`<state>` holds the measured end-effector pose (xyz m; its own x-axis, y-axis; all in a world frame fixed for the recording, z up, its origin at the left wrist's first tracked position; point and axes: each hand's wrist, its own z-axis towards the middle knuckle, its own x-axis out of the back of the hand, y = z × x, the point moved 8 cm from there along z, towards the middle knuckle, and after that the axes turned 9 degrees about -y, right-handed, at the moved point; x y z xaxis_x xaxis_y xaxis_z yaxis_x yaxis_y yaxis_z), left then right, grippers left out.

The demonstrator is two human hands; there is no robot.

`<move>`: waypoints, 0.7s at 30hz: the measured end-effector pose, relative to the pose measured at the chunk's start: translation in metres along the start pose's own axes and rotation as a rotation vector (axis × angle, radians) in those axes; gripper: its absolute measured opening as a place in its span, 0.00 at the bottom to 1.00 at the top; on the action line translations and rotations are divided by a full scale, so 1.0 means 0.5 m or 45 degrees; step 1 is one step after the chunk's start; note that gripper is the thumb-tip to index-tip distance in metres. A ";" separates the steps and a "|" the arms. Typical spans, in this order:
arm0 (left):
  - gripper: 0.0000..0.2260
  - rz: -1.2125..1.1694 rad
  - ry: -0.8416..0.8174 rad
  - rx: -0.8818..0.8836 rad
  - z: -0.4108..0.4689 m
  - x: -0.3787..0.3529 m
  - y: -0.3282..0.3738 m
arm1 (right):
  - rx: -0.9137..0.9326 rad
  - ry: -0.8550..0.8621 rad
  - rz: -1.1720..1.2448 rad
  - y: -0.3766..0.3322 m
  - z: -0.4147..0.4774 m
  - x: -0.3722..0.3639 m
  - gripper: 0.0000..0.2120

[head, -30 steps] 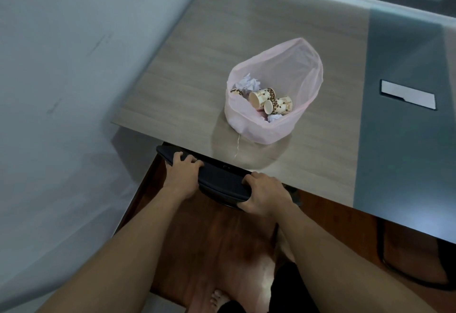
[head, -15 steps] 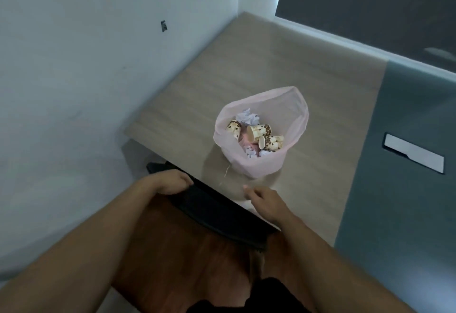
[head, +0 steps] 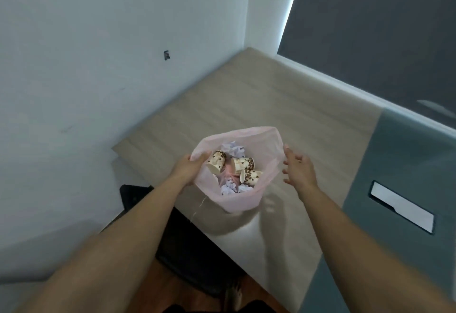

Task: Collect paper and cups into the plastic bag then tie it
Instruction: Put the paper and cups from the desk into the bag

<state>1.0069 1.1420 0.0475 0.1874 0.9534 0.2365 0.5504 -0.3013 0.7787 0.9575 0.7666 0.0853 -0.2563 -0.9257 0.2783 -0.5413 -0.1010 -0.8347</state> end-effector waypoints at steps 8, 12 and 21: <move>0.11 -0.128 0.202 -0.074 -0.002 0.025 0.023 | -0.110 -0.039 0.199 -0.044 0.059 -0.069 0.10; 0.07 -0.256 0.132 -0.103 -0.058 0.045 0.036 | -0.226 -0.075 0.032 -0.065 0.065 -0.136 0.43; 0.10 -0.386 0.216 -0.160 -0.175 0.160 -0.011 | -0.040 -0.042 -0.421 -0.077 0.009 -0.204 0.23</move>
<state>0.9476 1.2214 0.1132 -0.1120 0.9913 0.0689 0.4543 -0.0105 0.8908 1.0083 0.8632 0.0868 -0.0367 -0.8558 0.5159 -0.6153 -0.3875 -0.6865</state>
